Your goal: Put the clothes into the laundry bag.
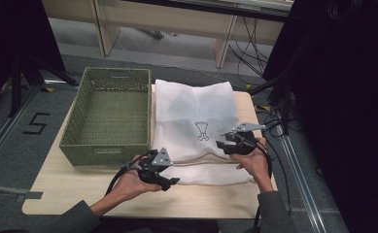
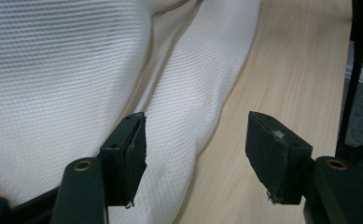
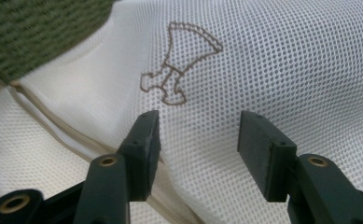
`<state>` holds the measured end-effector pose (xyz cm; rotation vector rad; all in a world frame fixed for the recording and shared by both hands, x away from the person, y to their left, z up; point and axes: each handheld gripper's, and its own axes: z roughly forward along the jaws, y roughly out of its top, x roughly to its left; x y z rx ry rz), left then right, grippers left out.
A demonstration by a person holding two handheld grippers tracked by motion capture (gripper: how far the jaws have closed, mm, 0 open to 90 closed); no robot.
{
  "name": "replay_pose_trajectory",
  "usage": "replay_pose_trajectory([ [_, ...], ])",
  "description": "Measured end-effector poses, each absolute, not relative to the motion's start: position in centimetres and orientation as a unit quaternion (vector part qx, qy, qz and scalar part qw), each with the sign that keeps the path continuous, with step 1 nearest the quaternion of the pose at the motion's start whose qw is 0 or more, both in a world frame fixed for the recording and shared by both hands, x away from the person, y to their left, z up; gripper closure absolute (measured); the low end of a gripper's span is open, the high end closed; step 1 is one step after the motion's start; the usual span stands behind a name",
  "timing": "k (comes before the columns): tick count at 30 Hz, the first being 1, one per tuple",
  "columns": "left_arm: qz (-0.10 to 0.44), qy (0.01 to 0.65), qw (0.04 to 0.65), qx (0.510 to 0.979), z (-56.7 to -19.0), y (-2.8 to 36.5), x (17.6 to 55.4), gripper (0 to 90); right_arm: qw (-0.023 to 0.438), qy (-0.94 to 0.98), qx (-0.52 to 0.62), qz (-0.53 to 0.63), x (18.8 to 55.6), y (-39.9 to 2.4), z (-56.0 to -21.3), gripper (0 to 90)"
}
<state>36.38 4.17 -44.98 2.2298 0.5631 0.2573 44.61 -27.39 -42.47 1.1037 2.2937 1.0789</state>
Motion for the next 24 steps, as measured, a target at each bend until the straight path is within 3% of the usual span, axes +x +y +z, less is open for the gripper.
replay_pose_trajectory([
  [9, 0.115, 0.254, 0.411, 0.868, -45.5, 7.8, 35.2, 30.8, 0.179, 0.8, 0.393, 0.416, 43.0, -26.6, -41.5, 44.8],
  [24, 0.127, 0.307, 0.428, 0.841, -45.6, 13.0, 34.1, 21.3, 0.151, 0.826, 0.36, 0.407, 40.4, -23.8, -43.2, 38.9],
])
